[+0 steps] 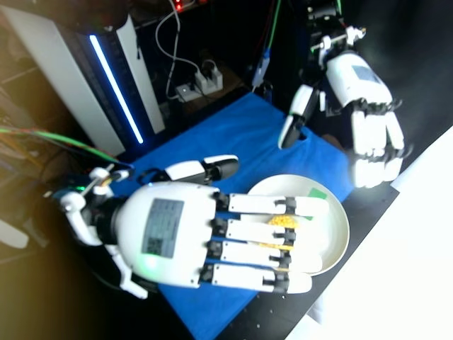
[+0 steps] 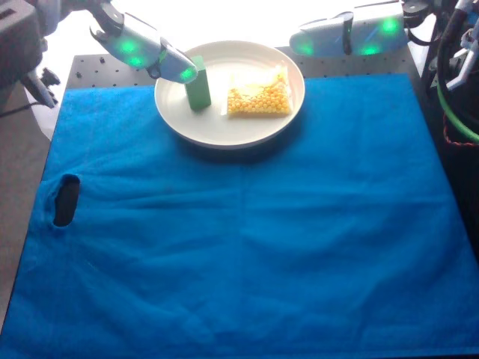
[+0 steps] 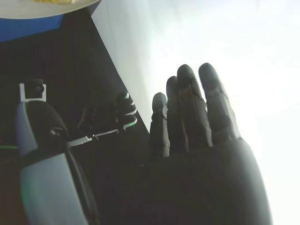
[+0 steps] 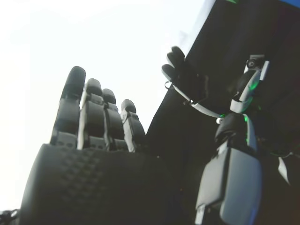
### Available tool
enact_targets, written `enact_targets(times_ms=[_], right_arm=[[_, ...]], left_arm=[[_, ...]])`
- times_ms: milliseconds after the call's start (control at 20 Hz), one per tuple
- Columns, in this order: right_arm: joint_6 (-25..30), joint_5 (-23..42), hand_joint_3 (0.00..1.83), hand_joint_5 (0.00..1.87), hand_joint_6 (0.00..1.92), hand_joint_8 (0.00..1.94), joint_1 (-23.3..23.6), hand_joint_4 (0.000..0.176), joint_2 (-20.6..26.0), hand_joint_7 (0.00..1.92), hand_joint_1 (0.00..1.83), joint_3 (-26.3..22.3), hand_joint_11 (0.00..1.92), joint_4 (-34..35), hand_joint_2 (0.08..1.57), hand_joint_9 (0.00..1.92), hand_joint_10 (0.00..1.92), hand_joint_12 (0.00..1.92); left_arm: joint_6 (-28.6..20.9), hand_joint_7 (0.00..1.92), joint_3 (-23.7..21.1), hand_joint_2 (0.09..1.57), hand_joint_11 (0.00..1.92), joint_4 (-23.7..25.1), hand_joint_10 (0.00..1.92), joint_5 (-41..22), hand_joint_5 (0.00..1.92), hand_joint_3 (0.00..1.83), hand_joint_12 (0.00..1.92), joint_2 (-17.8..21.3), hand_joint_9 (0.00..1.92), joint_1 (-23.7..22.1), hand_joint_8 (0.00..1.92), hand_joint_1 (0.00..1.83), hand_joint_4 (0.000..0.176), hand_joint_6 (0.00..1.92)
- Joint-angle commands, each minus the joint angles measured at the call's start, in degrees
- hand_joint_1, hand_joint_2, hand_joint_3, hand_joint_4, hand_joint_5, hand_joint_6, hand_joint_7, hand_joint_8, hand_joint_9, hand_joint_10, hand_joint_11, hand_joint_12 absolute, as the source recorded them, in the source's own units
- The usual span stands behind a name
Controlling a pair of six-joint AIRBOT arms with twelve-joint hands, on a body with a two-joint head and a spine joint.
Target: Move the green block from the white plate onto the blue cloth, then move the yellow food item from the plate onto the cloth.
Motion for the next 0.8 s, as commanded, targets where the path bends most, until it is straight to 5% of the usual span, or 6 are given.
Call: enact_targets(times_ms=[0,150,250,350,550,750], right_arm=[[0.3,7.0,0.00,0.03,0.00,0.00,0.9,0.100,-0.1,0.09,0.37,-0.2,0.00,1.6,0.82,0.14,0.00,0.41],[0.3,7.5,0.00,0.04,0.00,0.00,0.9,0.107,0.0,0.12,0.37,-0.6,0.00,1.6,0.86,0.14,0.00,0.45],[0.3,8.1,0.00,0.04,0.00,0.00,0.9,0.122,0.0,0.11,0.37,-0.9,0.00,1.6,0.85,0.13,0.00,0.50],[0.3,8.5,0.00,0.04,0.00,0.00,0.9,0.114,0.0,0.10,0.39,-1.2,0.00,1.3,0.84,0.13,0.00,0.55],[0.3,9.7,0.00,0.03,0.00,0.01,0.9,0.114,0.0,0.15,0.38,-1.7,0.00,0.5,0.85,0.14,0.00,0.70],[0.3,10.5,0.00,0.02,0.00,0.01,1.0,0.132,0.0,0.18,0.39,-2.2,0.00,-0.6,0.84,0.13,0.00,0.60]], left_arm=[[-0.1,0.53,0.6,0.83,0.39,-0.2,0.04,-5.1,0.48,0.00,1.08,-0.8,0.72,-0.9,0.00,0.95,0.046,0.00],[-0.1,0.65,2.6,0.85,0.59,0.0,0.03,-3.0,0.58,0.00,0.99,-2.9,0.84,-0.9,0.01,0.88,0.019,0.00],[-0.1,0.68,4.3,0.86,0.49,0.2,0.01,-1.1,0.59,0.00,1.08,-4.4,0.82,-0.8,0.00,0.91,0.044,0.00],[-0.1,0.70,6.0,0.86,0.50,0.2,0.01,0.6,0.62,0.00,1.10,-5.7,0.83,-0.6,0.01,0.93,0.074,0.01],[-0.1,0.64,8.6,0.86,0.48,0.2,0.01,3.5,0.61,0.00,1.11,-7.9,0.83,0.0,0.00,0.93,0.025,0.00],[-0.1,0.67,11.3,0.84,0.48,0.2,0.01,5.7,0.62,0.00,1.10,-10.0,0.84,0.6,0.01,0.86,0.024,0.01]])
